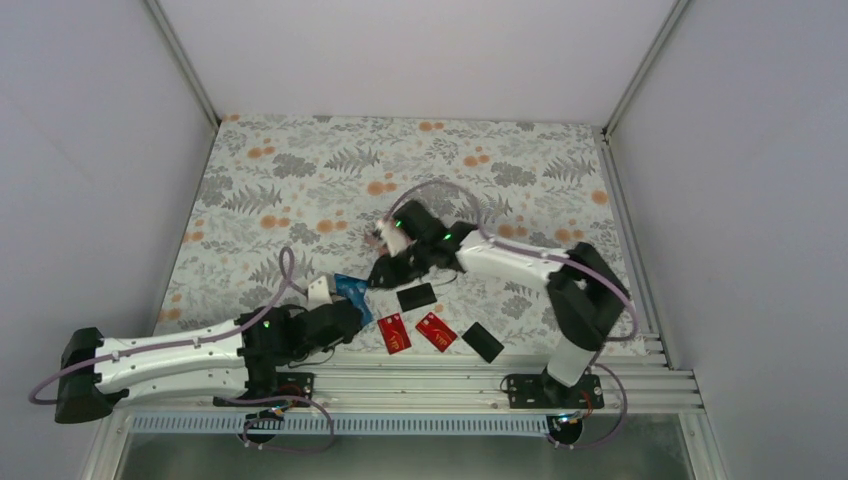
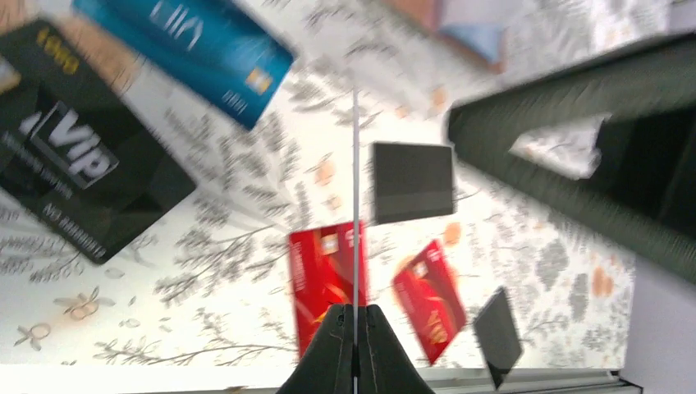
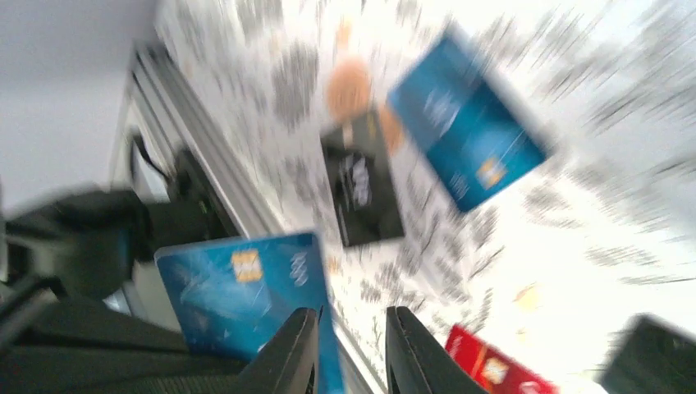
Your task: Put the credit cards into the card holder
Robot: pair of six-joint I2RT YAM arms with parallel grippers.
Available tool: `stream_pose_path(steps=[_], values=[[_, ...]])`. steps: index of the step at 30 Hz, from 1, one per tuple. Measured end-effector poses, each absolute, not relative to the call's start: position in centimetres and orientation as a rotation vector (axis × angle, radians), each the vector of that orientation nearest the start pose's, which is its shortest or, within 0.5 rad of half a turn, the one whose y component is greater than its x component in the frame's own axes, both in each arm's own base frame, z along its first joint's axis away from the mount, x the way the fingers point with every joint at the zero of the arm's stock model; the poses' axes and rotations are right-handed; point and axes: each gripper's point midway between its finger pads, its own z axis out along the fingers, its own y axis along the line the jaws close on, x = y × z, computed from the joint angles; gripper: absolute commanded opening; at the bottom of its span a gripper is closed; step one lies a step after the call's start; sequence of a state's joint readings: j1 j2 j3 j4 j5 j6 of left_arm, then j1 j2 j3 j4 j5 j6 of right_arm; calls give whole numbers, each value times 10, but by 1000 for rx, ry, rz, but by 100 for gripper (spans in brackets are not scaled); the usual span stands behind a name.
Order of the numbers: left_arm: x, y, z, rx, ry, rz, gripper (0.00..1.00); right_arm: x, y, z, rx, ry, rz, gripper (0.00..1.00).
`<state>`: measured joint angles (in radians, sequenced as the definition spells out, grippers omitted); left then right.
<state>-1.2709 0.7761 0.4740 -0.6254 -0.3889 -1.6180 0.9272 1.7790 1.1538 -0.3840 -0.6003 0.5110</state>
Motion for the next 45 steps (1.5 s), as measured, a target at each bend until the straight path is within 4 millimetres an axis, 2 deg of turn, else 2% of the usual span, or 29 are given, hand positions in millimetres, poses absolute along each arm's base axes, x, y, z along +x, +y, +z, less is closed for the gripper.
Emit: stream_pose_path(steps=[3,5,7,9,12,16,17,20,23,30,35,39,45], values=[[138,-196,129,-538,2444,-777,2,225,375,145,-706,2602,1220,28],[147,-197,150,-483,2399,-764,2,250,358,168,-628,2533,1207,28],[158,-195,167,-445,2358,-743,2,272,340,180,-557,2496,1187,29],[173,-192,181,-403,2327,-698,2,292,323,180,-484,2491,1165,32],[199,-194,199,-334,2295,-641,2,318,299,168,-382,2517,1129,33],[235,-203,212,-228,2287,-593,2,344,273,142,-264,2576,1067,31],[245,-206,213,-198,2292,-585,2,350,265,129,-229,2607,1030,29],[274,-212,209,-126,2313,-566,2,363,249,97,-163,2688,915,24],[299,-213,198,-79,2339,-557,2,370,241,76,-138,2738,829,19],[339,-196,161,-42,2417,-574,2,379,239,54,-134,2778,746,14],[351,-188,144,-13,2438,-607,2,385,251,50,-168,2779,747,13],[355,-185,131,-2,2450,-641,2,380,263,46,-203,2789,767,12],[351,-182,117,14,2476,-672,2,372,284,45,-266,2795,831,12]])
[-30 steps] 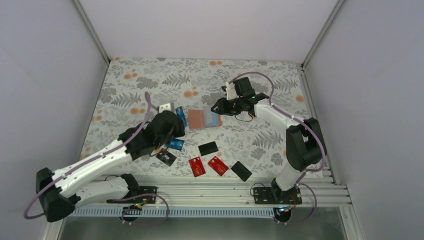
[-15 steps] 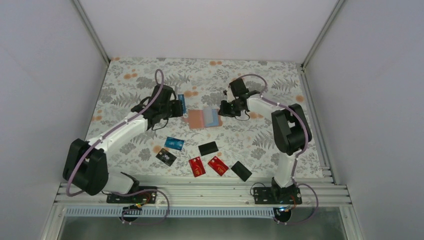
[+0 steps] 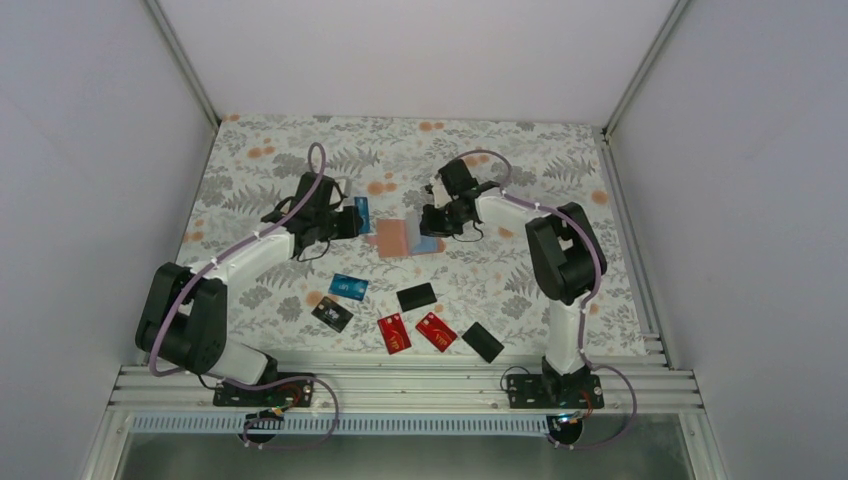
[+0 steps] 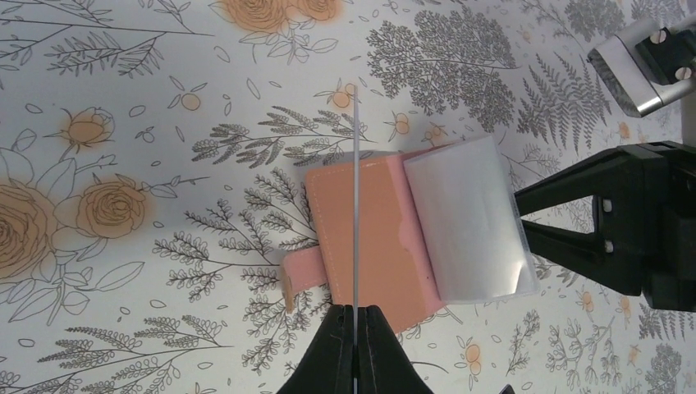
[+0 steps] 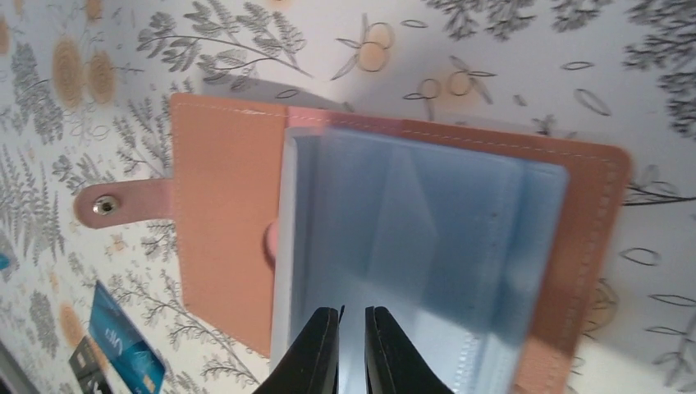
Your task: Put the credit cards into the card holder
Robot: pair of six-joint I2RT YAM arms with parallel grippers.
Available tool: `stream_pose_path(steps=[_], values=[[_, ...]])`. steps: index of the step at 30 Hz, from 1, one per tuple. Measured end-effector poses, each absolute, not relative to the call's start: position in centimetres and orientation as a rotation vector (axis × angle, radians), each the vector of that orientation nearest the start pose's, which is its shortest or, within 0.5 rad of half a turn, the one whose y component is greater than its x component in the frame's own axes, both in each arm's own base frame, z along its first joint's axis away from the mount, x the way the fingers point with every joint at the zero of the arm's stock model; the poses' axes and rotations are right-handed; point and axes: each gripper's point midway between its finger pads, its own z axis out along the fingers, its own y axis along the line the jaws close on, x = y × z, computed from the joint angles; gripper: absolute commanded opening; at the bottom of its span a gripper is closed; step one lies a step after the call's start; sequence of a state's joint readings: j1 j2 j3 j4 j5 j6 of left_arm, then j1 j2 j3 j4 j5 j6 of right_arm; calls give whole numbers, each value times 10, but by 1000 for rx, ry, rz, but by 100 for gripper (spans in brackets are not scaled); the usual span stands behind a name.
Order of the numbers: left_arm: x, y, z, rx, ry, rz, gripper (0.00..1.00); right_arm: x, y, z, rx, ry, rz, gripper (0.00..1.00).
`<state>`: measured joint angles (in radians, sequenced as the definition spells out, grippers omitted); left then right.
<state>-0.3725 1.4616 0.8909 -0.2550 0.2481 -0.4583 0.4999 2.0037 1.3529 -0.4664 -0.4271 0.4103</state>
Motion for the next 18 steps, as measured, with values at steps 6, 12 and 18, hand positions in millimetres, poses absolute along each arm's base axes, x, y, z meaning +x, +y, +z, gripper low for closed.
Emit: stream_pose_path(steps=[6,12,18], values=[[348,-184,123,38,2463,-690,2,370,305,60,-321,2758,926,13],[345,-184,137,65,2425,-697,2,369,336,72,-399,2708,1085,17],[344,-188,147,89,2409,-746,2,365,356,54,-426,2732,1196,21]])
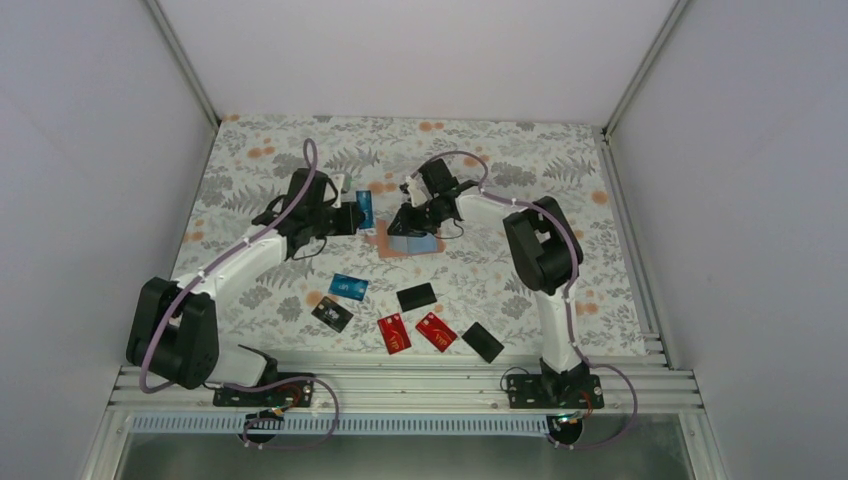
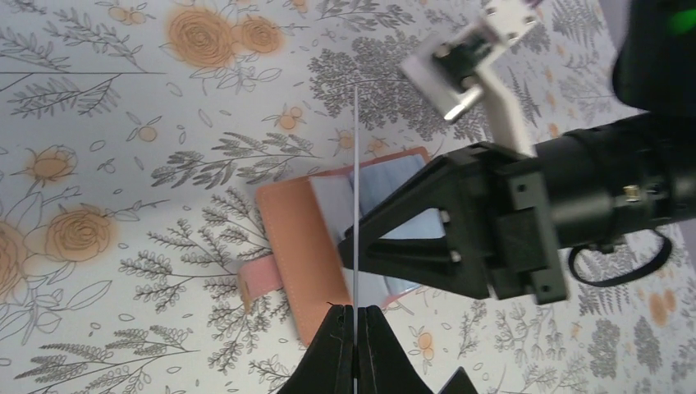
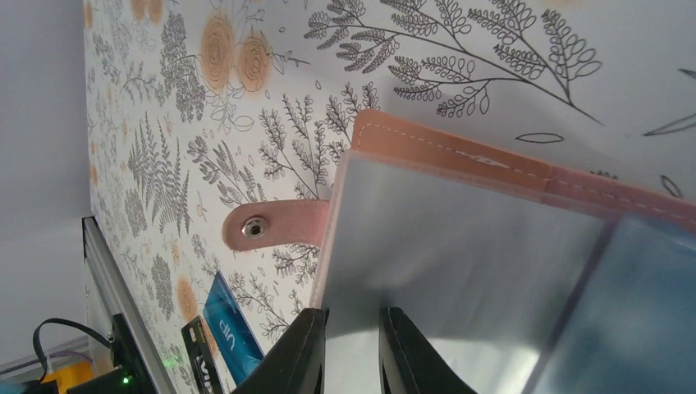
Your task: Put the credit cards into the card holder
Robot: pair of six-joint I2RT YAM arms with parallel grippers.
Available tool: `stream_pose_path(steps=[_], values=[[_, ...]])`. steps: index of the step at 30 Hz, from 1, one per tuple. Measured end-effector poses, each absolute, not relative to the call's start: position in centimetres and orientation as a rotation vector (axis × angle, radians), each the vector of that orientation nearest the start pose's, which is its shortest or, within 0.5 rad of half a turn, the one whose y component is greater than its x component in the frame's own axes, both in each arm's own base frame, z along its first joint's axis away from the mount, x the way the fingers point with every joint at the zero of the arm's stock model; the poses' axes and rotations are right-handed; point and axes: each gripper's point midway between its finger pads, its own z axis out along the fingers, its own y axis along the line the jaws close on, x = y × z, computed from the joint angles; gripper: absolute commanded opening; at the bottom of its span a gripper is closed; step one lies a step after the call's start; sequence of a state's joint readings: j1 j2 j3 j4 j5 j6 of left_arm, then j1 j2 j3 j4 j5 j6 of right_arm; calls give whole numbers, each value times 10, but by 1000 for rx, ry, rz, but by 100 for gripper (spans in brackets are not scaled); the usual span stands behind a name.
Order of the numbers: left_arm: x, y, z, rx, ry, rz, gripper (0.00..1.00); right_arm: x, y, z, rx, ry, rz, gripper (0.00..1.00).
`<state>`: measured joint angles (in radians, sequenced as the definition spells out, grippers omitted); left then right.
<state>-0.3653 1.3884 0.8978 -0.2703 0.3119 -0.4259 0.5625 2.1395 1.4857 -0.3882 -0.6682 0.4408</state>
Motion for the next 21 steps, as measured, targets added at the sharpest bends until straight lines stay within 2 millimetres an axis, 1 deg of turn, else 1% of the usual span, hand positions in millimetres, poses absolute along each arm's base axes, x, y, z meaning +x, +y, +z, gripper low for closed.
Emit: stream_pose_path(steps=[5,9,16,21], values=[[346,-194,154,104,2393,-808,2,365,362,43,-426,2751,1245,22],[352,-203,149,105,2396,-868,2,364,363,38,-418,2764,1256,22],[363,-216,112,61,2472,-951,2,366,361,37,-389,2773,1257,21],[367,-223,86,24,2520,-995,2,364,356,31,-372,2791,1251,21]])
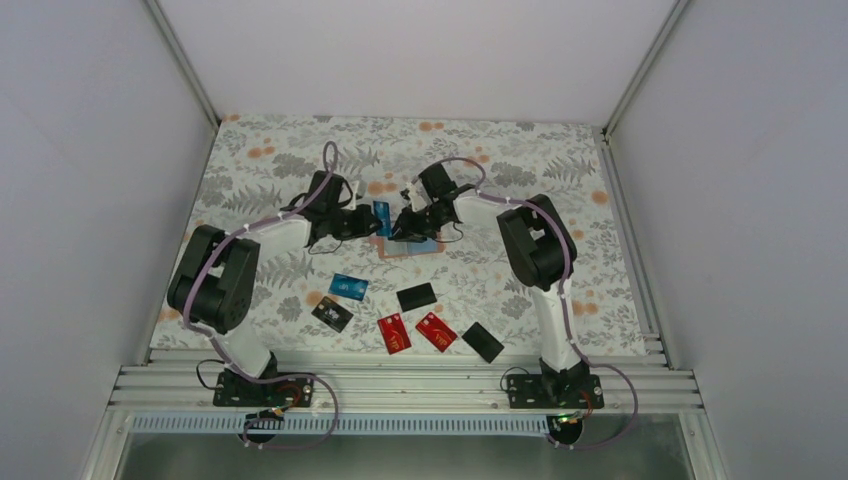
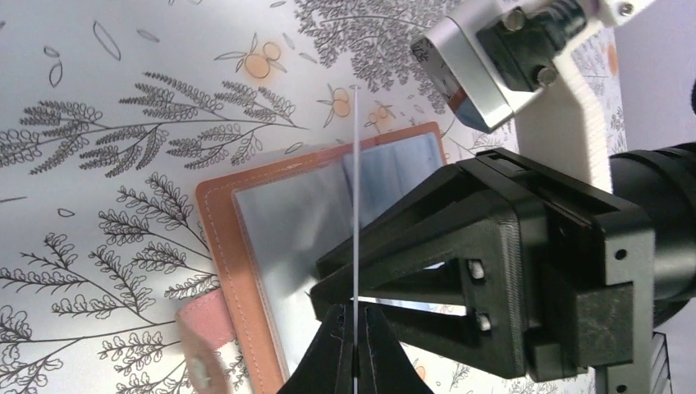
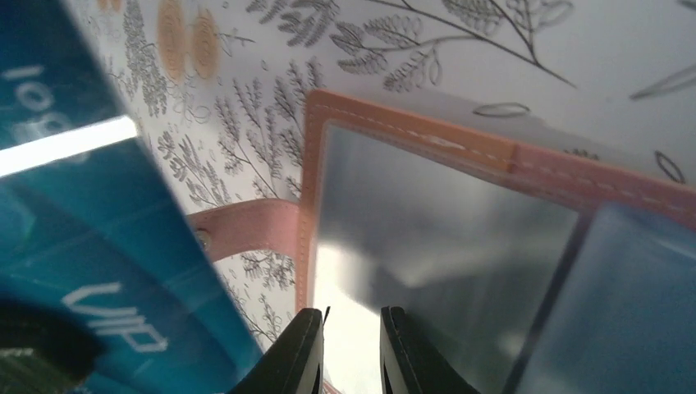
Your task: Put the credit cards into the card holder
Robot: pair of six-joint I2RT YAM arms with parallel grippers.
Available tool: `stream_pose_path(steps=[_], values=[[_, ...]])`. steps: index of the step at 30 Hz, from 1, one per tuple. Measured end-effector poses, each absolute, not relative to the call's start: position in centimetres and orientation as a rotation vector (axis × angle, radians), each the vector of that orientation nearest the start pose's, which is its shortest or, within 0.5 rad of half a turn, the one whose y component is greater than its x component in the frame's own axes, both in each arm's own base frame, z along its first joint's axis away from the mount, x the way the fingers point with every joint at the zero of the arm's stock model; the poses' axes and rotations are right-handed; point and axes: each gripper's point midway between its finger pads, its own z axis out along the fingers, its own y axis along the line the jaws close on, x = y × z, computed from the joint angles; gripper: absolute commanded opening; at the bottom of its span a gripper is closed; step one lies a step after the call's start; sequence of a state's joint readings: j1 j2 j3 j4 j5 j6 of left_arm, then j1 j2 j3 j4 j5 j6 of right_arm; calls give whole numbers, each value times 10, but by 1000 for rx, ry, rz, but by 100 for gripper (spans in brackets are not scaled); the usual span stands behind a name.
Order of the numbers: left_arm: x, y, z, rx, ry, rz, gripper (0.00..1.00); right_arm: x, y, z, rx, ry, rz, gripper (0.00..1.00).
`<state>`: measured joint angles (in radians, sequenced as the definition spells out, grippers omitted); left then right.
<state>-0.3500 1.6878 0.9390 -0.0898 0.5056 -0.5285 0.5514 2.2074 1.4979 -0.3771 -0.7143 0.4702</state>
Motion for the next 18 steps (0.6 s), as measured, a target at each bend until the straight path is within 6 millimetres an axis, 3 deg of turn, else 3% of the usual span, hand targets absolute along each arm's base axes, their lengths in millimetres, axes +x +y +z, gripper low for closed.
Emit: stream_pose_path(steps=[12,18], values=[[378,-229,69,-8,2533,-1035,2,364,341,30,-325,2814,1218,20],[381,-241,61,22,2547,-1048,2,371,332,61,-326,2754,1254,20]])
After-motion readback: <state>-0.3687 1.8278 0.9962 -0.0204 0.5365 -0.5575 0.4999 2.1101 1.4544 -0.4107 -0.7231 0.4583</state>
